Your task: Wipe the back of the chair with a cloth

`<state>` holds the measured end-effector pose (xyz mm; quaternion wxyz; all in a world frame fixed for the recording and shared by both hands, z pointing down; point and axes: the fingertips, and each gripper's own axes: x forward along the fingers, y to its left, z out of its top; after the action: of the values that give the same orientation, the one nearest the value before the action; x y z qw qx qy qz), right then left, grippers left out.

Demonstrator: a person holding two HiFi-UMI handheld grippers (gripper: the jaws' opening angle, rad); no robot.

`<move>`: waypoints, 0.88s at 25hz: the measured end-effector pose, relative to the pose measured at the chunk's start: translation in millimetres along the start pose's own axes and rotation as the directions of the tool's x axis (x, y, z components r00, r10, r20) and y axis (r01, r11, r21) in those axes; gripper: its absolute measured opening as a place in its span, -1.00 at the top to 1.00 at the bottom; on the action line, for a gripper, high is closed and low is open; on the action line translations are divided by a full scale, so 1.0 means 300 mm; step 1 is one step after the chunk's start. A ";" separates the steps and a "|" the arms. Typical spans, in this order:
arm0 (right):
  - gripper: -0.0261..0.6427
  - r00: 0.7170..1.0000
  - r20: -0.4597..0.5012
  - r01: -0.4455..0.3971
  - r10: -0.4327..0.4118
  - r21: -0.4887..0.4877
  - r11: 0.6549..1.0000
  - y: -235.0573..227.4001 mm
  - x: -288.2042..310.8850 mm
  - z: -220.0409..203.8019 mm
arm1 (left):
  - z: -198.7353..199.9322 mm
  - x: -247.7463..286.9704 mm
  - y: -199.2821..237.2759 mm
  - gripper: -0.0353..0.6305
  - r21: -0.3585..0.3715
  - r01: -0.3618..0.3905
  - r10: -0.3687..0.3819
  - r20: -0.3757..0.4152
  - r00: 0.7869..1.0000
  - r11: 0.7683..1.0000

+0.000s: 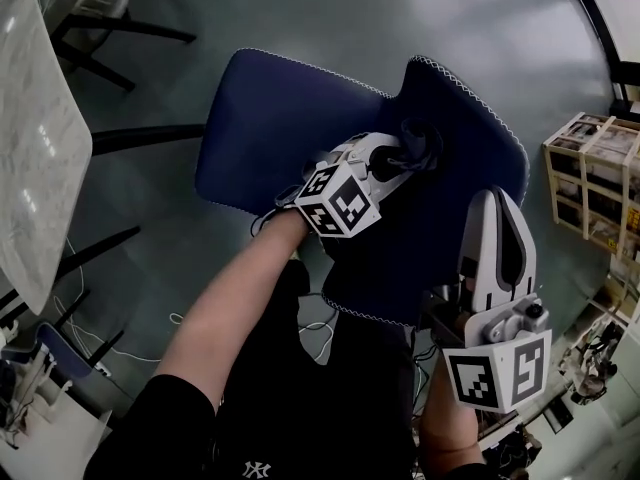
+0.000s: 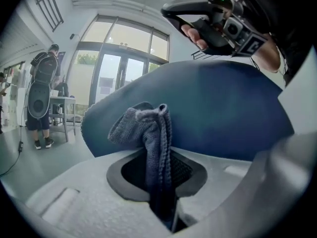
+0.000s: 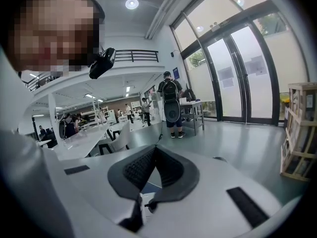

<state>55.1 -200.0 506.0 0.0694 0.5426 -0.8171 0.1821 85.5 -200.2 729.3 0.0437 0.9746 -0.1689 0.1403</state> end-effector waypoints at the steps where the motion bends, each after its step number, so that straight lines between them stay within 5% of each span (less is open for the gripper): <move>1: 0.88 1.000 -0.003 0.002 -0.002 0.002 1.000 0.006 -0.013 -0.005 | -0.006 -0.009 -0.031 0.68 -0.005 0.012 -0.012 -0.003 1.000 1.000; 22: 0.88 0.999 -0.005 0.049 -0.049 0.022 0.999 0.115 -0.183 -0.131 | -0.095 -0.201 -0.419 0.68 -0.078 0.112 -0.115 -0.039 0.993 0.991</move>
<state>42.5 -126.2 517.7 0.0696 0.5626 -0.8015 0.1903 66.4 -59.3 734.5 0.0921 0.9770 -0.1172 0.1522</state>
